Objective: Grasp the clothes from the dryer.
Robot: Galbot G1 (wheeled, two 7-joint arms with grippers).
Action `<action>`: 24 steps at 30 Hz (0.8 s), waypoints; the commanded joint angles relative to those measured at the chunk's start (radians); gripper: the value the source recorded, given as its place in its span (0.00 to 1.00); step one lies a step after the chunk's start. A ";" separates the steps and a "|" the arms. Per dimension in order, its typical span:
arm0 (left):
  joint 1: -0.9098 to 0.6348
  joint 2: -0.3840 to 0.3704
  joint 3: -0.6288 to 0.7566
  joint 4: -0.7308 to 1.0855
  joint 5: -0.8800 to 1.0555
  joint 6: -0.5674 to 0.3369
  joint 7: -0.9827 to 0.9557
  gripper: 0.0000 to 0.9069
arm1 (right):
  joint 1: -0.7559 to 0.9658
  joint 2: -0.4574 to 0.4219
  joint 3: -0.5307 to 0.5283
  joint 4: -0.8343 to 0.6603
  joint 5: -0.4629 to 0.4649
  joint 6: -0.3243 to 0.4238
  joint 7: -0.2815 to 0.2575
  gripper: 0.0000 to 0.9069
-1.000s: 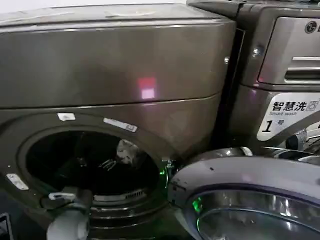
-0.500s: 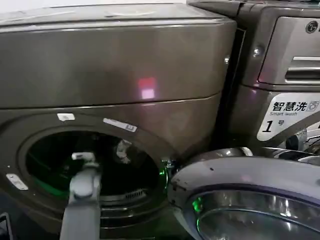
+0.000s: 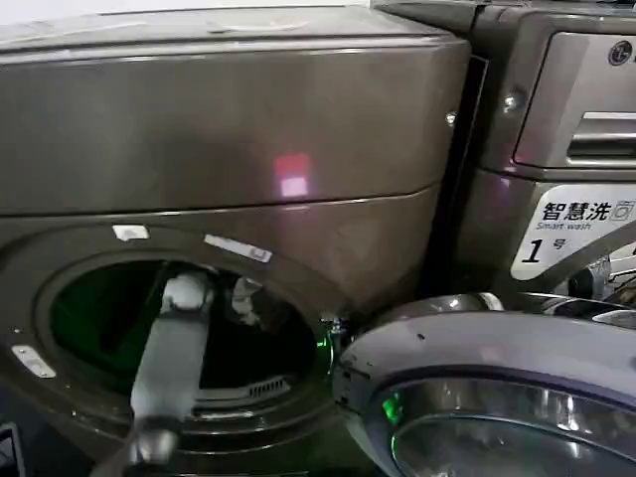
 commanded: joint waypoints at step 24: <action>-0.464 0.056 0.538 0.607 0.529 -0.293 0.600 1.00 | -0.027 0.015 0.027 0.032 0.001 -0.022 -0.009 1.00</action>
